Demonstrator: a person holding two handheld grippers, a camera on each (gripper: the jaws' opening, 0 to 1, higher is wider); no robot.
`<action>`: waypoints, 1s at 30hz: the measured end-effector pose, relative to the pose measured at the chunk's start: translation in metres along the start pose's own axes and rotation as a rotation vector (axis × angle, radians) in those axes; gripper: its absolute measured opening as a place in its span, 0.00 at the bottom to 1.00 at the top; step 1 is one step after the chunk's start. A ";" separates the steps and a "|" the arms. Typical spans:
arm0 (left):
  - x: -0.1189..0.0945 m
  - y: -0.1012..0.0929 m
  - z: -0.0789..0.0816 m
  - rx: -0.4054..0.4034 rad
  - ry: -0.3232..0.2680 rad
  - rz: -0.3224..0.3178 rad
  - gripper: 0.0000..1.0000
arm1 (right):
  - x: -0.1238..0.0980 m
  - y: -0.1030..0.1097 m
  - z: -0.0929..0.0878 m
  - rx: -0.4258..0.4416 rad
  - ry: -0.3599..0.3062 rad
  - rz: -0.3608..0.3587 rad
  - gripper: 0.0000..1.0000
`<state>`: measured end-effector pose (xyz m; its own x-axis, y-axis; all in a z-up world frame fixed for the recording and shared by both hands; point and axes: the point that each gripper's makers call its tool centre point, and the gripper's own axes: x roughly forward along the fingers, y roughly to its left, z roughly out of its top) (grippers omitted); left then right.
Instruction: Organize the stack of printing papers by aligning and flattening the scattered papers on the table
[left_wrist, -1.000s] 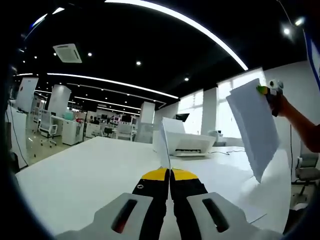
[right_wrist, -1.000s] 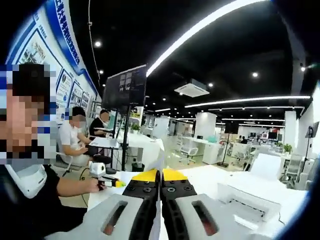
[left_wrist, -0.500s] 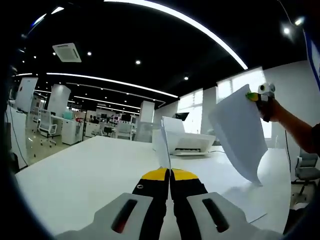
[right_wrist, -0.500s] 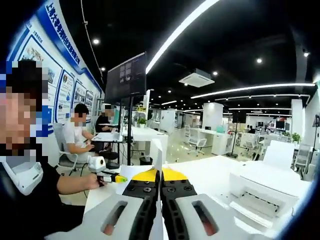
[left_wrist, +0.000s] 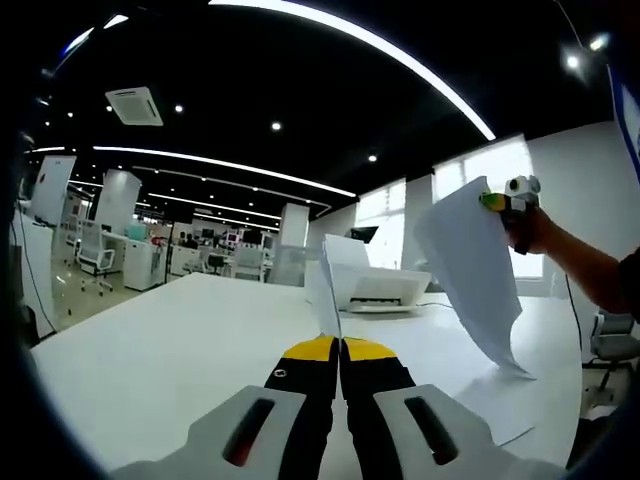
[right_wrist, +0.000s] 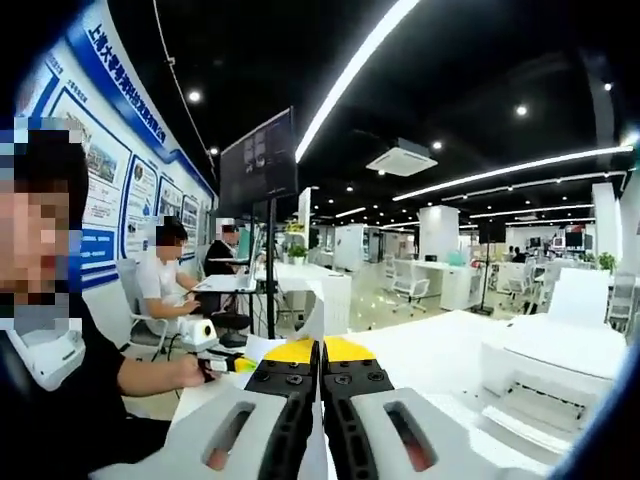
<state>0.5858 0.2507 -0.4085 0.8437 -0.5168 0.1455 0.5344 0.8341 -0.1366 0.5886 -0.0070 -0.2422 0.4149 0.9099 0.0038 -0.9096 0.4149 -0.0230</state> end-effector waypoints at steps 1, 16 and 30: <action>0.000 0.000 0.000 0.001 0.001 0.000 0.06 | 0.002 -0.001 -0.001 0.005 -0.001 0.004 0.00; -0.001 -0.003 -0.001 0.002 0.005 -0.001 0.06 | 0.034 -0.005 -0.025 0.067 -0.005 0.045 0.00; -0.002 -0.004 0.000 -0.005 -0.004 -0.012 0.06 | 0.064 -0.017 -0.049 0.134 -0.022 0.055 0.00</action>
<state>0.5820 0.2482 -0.4079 0.8368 -0.5262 0.1511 0.5450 0.8267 -0.1395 0.6315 0.0440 -0.2901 0.3653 0.9305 0.0278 -0.9263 0.3604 0.1101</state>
